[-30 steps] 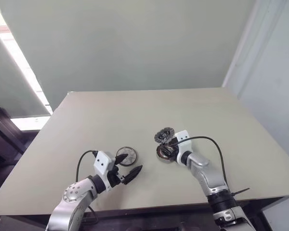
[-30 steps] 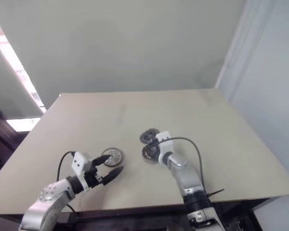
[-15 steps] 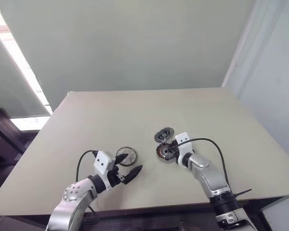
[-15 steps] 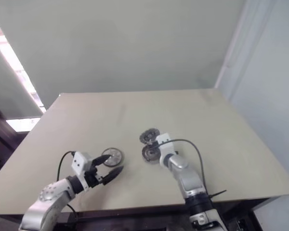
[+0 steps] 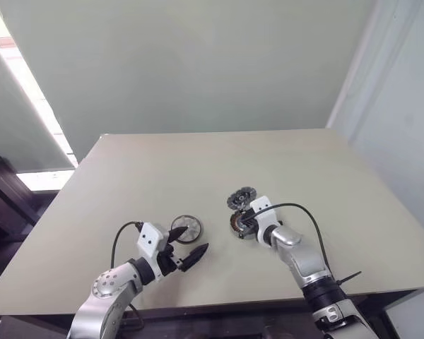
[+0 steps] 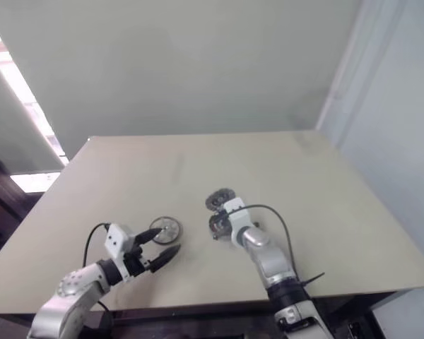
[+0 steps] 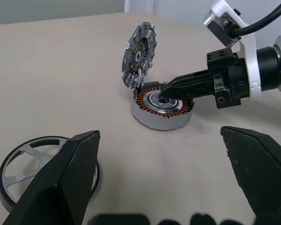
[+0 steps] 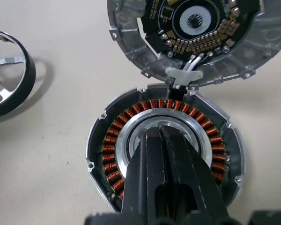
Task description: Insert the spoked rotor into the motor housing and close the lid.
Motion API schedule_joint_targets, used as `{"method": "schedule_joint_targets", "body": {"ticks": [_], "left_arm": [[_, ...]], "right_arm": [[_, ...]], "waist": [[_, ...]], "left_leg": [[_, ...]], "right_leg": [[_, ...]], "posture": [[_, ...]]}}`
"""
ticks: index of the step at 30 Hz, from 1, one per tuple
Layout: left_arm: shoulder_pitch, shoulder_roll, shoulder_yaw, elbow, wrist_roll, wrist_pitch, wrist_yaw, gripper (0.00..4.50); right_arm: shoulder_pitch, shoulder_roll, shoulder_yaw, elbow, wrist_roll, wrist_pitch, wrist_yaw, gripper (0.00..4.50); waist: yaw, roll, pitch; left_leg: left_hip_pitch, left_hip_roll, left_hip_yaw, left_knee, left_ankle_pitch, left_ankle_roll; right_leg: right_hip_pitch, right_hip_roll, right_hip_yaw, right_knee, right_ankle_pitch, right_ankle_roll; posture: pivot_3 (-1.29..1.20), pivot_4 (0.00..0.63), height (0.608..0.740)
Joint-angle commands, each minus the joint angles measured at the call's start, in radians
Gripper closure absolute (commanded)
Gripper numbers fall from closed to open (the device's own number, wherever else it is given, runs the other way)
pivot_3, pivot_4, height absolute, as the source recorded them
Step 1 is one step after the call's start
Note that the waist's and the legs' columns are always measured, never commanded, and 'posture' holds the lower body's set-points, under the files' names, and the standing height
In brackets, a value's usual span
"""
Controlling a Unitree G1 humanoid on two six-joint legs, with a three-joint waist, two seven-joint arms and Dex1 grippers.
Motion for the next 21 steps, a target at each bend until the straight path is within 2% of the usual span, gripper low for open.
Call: {"method": "schedule_joint_targets", "body": {"ticks": [1, 21], "left_arm": [[-0.006, 0.002, 0.015, -0.035, -0.008, -0.012, 0.004, 0.00], [-0.001, -0.004, 0.011, -0.043, -0.009, -0.014, 0.009, 0.00]], "right_arm": [[-0.035, 0.010, -0.003, 0.000, -0.008, -0.034, -0.008, 4.47], [-0.073, 0.033, -0.007, 0.076, -0.035, -0.099, -0.043, 4.47]], "waist": [[0.000, 0.000, 0.000], [0.000, 0.000, 0.000]], "left_leg": [[0.000, 0.000, 0.000, 0.000, 0.000, 0.000], [0.000, 0.000, 0.000, 0.000, 0.000, 0.000]], "right_leg": [[0.000, 0.000, 0.000, 0.000, 0.000, 0.000], [0.000, 0.000, 0.000, 0.000, 0.000, 0.000]], "posture": [[0.00, 0.000, 0.740], [0.00, 0.000, 0.740]]}}
